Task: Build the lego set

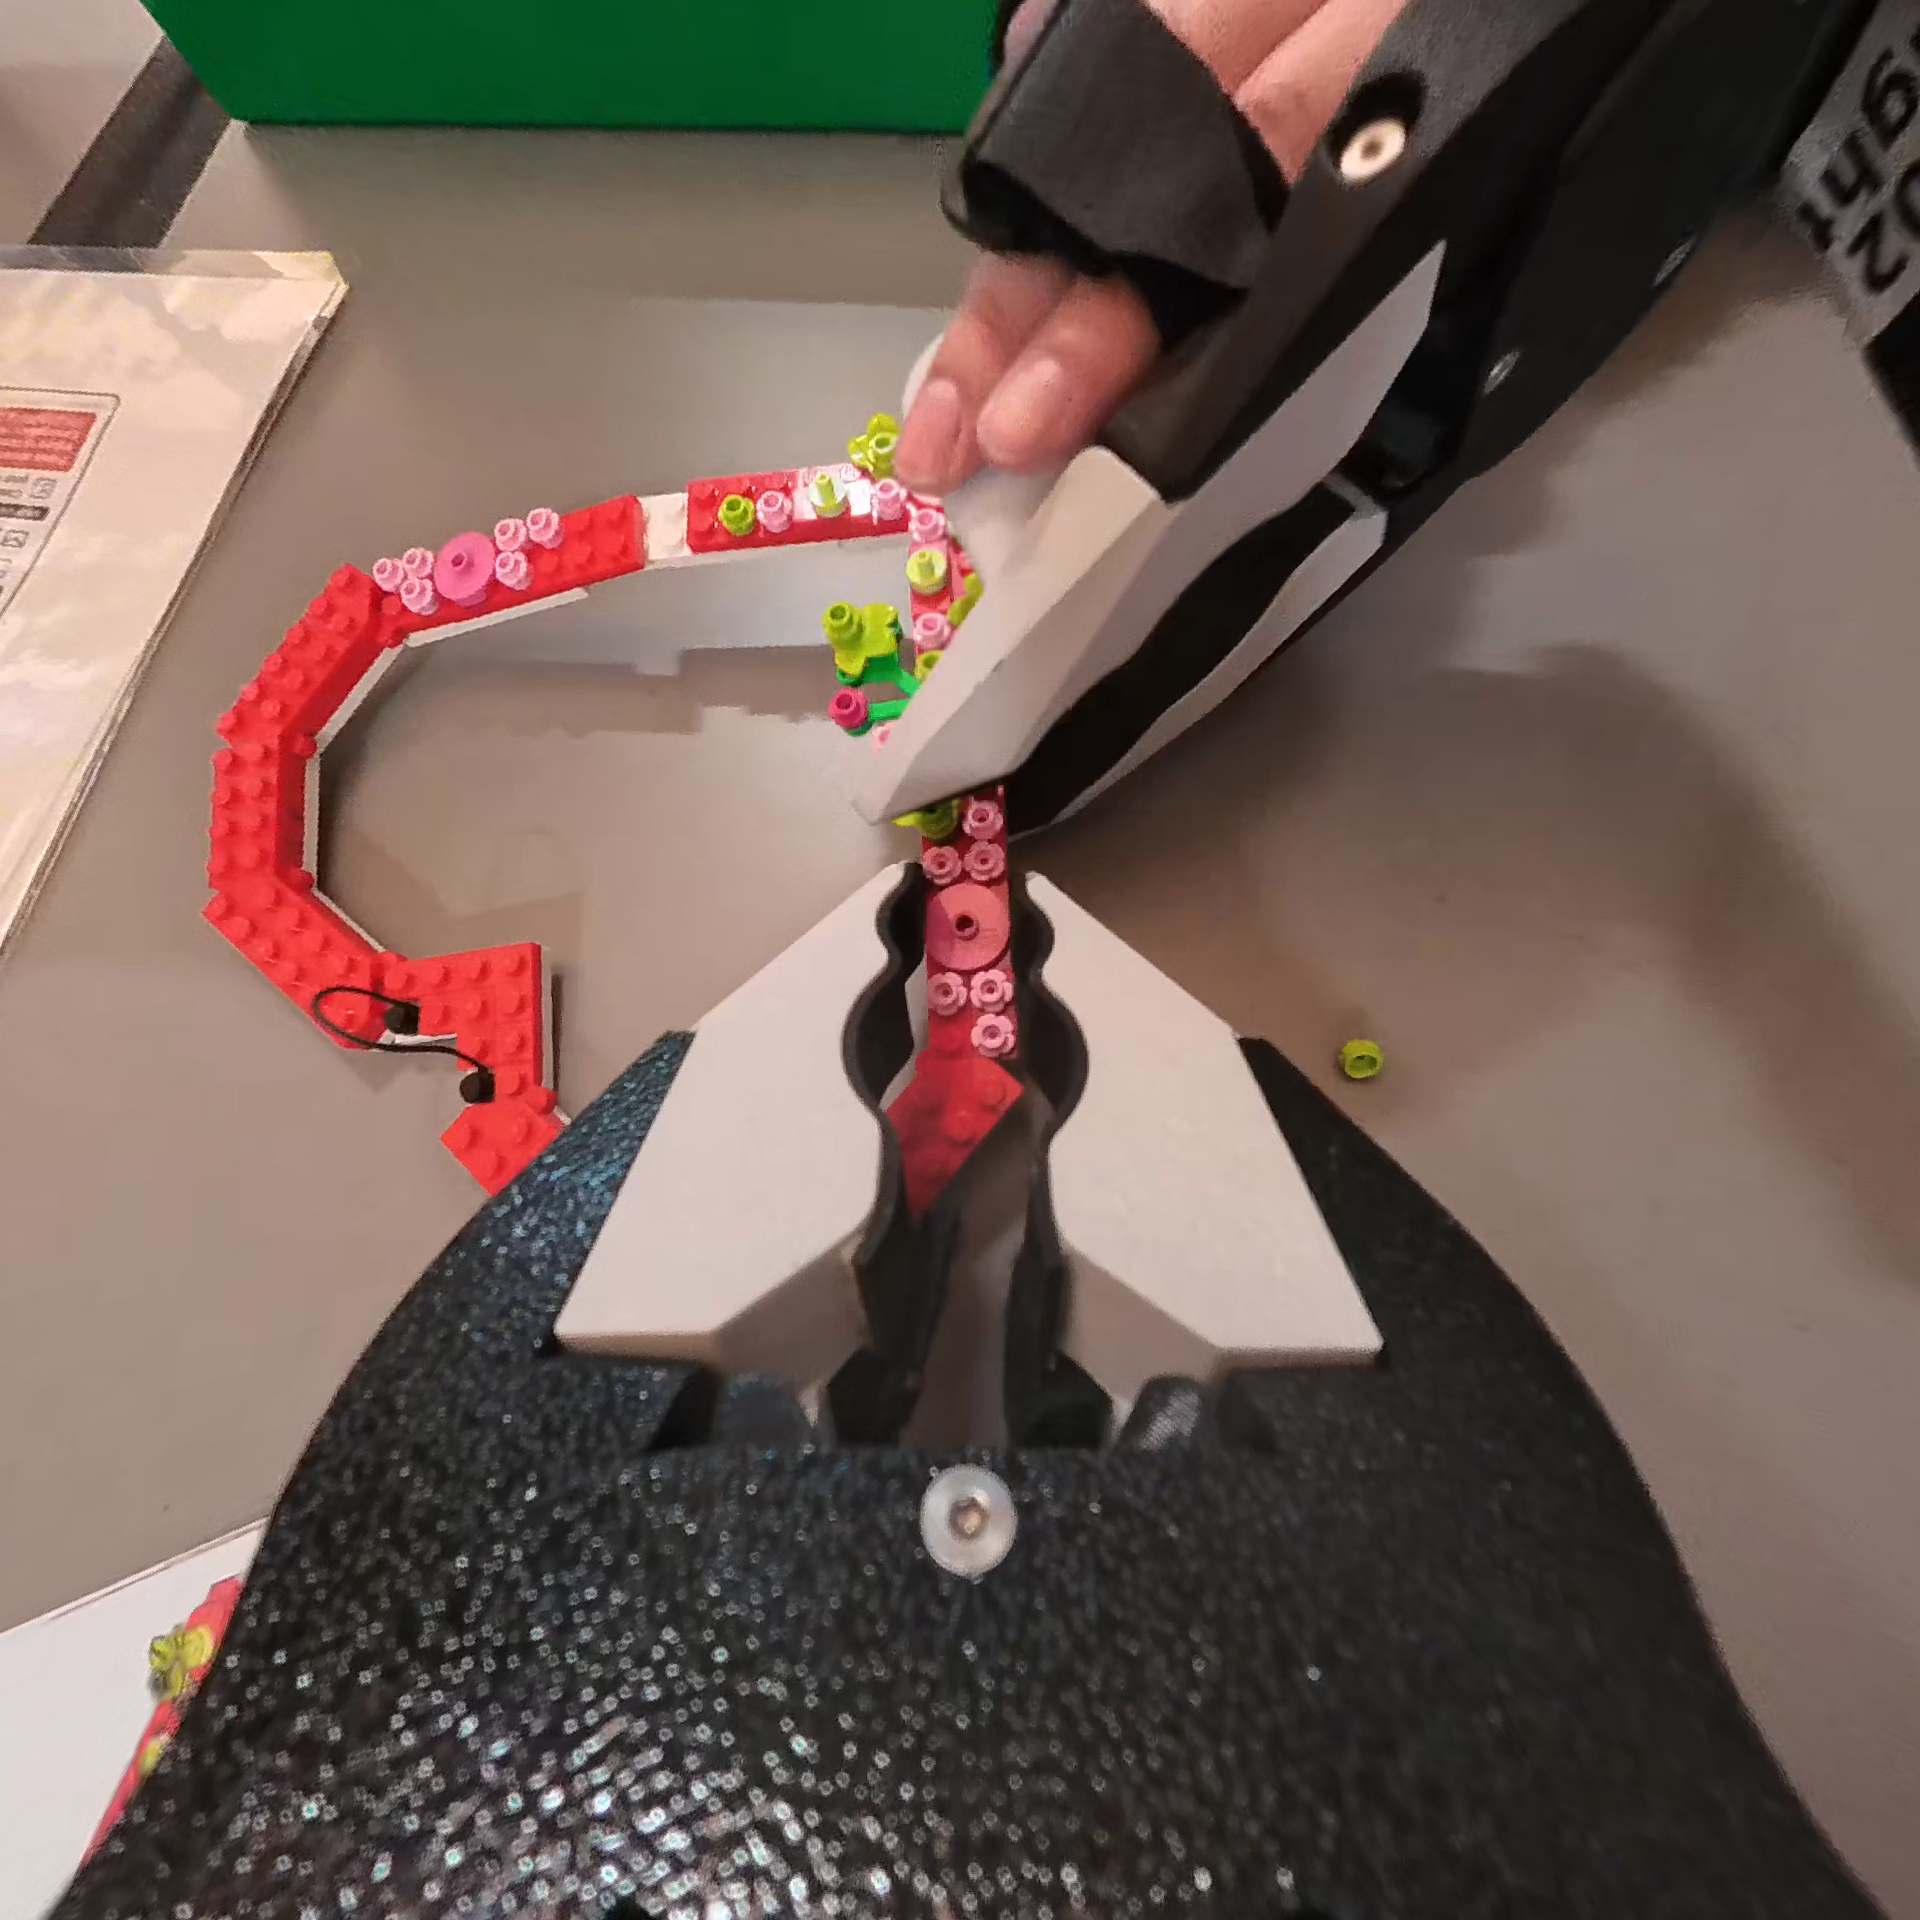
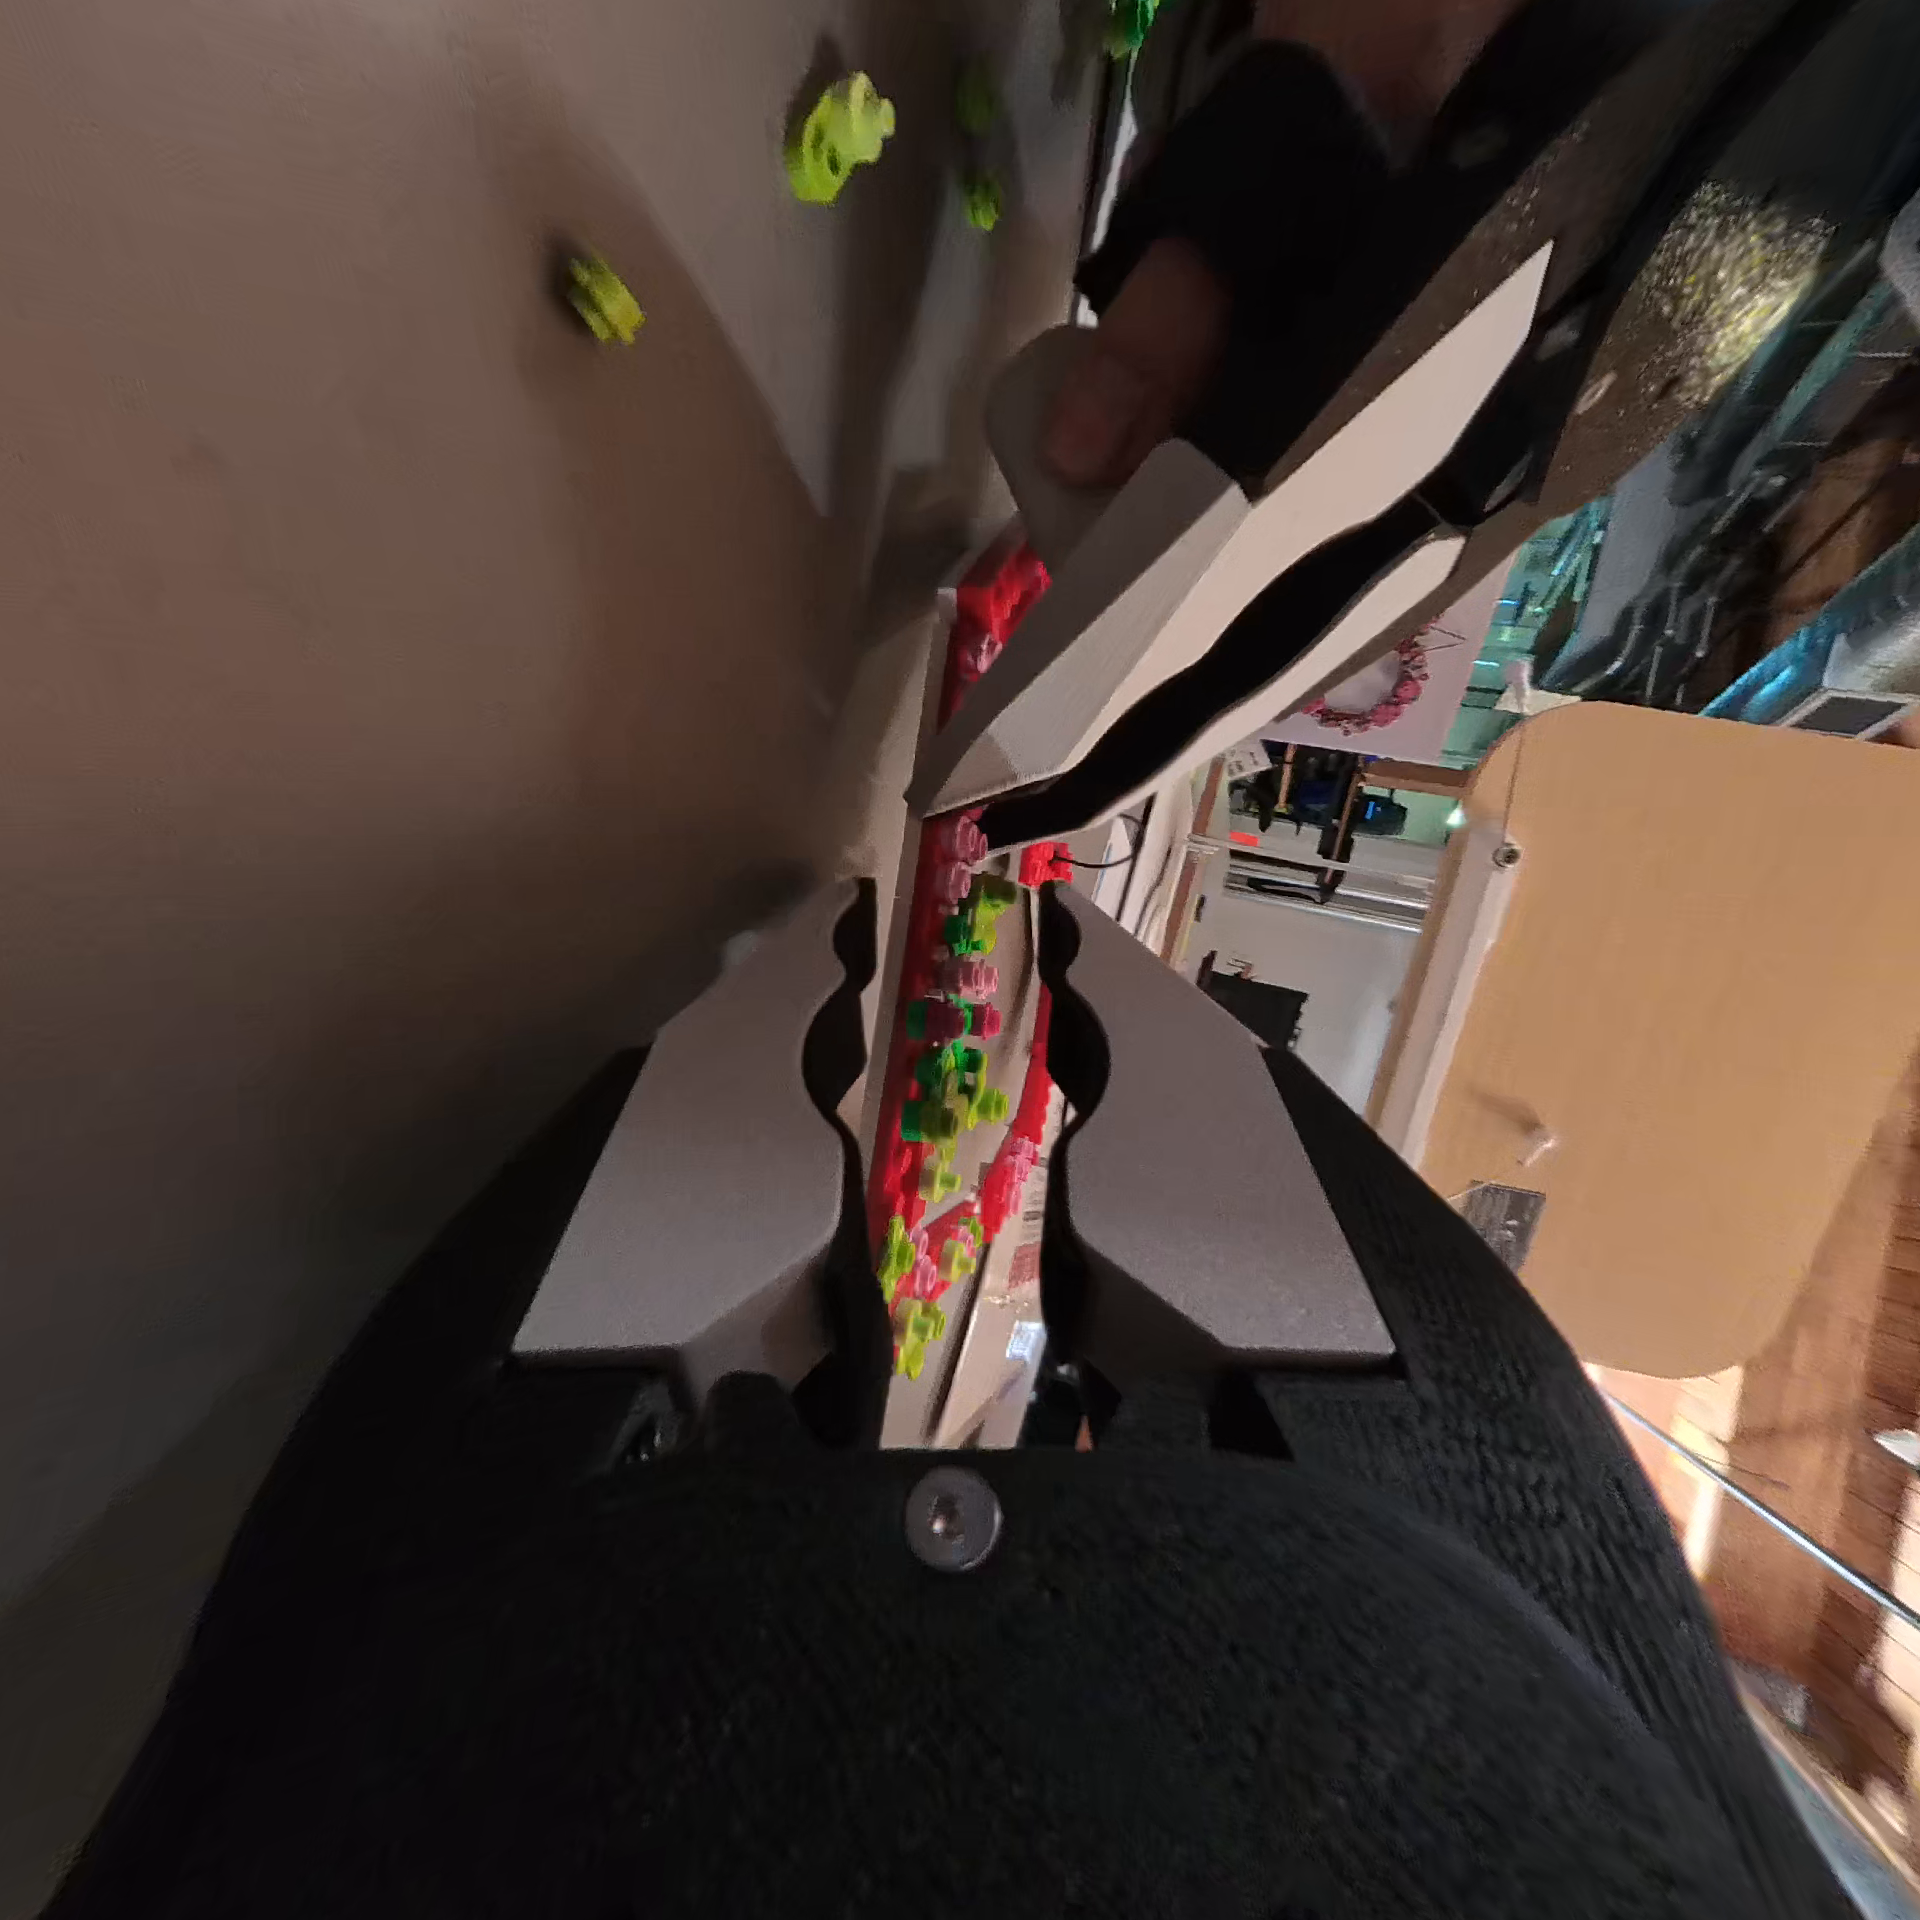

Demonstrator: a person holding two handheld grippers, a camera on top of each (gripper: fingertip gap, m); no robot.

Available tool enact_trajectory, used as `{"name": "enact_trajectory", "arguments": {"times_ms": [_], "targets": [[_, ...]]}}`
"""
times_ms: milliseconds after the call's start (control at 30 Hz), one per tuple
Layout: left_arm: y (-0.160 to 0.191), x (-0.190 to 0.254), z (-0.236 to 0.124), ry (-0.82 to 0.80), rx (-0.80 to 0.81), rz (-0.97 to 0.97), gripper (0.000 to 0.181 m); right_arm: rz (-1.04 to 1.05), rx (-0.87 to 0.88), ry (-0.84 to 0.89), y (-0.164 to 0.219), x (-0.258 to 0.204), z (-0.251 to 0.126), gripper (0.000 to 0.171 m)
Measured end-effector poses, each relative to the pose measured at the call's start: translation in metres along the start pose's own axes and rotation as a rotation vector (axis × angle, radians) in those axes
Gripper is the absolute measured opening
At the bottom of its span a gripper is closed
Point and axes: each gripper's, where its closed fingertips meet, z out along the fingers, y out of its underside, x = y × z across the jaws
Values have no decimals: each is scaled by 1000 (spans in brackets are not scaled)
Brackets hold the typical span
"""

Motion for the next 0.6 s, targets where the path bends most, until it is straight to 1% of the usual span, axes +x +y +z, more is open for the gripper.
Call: {"name": "enact_trajectory", "arguments": {"times_ms": [100,600], "targets": [[-2,1,-1,15,15,-15,14,-14,2,17,-1,1,1,23],[-3,3,1,33,15,-39,15,-9,-23,16,1,1,-1,18]]}}
